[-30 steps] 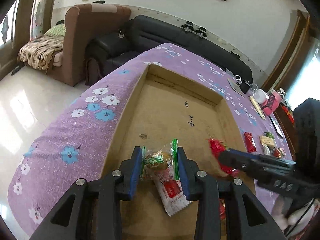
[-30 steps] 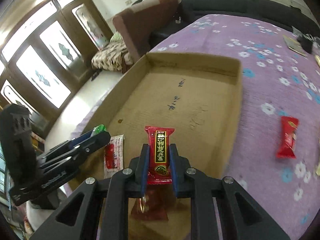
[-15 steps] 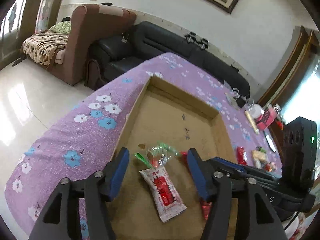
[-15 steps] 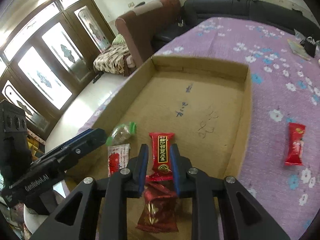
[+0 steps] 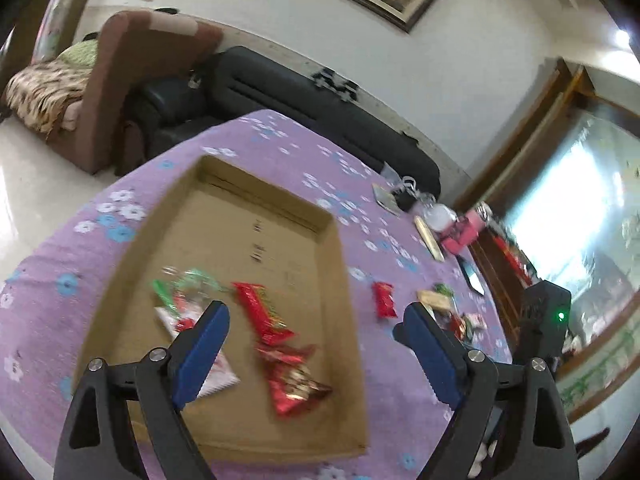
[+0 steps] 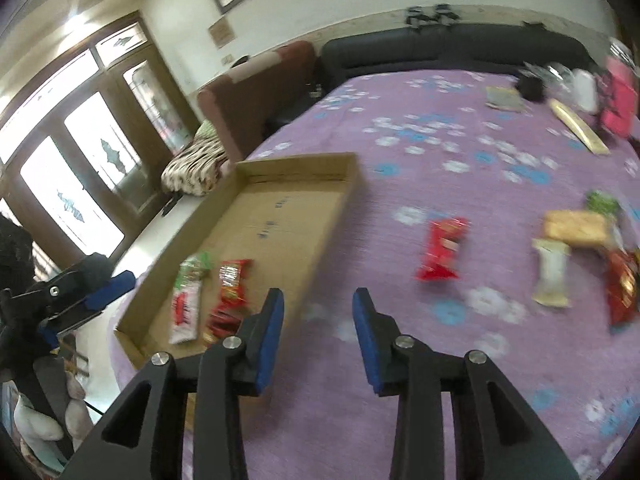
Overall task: Organize snacks
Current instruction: 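Grasp the red candy packet with the left gripper while the right gripper grasps the white wrapped candy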
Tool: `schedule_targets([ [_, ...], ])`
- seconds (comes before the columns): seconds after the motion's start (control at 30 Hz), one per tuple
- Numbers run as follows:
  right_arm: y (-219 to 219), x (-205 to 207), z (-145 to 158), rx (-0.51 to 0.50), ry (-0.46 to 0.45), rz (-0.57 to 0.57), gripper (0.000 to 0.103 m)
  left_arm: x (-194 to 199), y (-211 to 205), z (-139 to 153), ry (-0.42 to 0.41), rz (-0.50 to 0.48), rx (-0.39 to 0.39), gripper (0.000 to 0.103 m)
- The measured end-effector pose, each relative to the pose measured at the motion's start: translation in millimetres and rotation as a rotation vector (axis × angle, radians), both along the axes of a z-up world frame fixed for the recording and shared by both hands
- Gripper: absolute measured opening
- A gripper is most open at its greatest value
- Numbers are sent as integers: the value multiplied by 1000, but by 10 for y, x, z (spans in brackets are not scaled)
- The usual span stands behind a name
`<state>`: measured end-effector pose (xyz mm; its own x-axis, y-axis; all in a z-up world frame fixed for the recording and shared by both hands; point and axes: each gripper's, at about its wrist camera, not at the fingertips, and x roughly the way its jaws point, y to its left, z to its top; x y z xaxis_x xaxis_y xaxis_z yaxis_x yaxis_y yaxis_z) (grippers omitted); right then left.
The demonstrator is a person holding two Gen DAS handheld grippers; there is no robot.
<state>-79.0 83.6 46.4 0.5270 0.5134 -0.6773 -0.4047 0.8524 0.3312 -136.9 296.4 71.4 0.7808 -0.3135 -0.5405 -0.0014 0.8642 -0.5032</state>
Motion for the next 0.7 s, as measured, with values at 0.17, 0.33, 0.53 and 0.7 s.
schedule_targets([
  [0.17, -773, 91, -109, -1, 26, -154, 35, 51, -442, 56, 9, -74, 60, 91],
  [0.33, -1323, 216, -206, -28, 50, -271, 35, 148, -804, -4, 37, -145, 94, 91],
  [0.53, -1457, 499, -365, -42, 99, -309, 34, 262, -1204, -99, 88, -218, 140, 91],
  [0.7, -1319, 745, -408, -69, 109, -316, 35, 401, -1429, -79, 98, -262, 195, 91],
])
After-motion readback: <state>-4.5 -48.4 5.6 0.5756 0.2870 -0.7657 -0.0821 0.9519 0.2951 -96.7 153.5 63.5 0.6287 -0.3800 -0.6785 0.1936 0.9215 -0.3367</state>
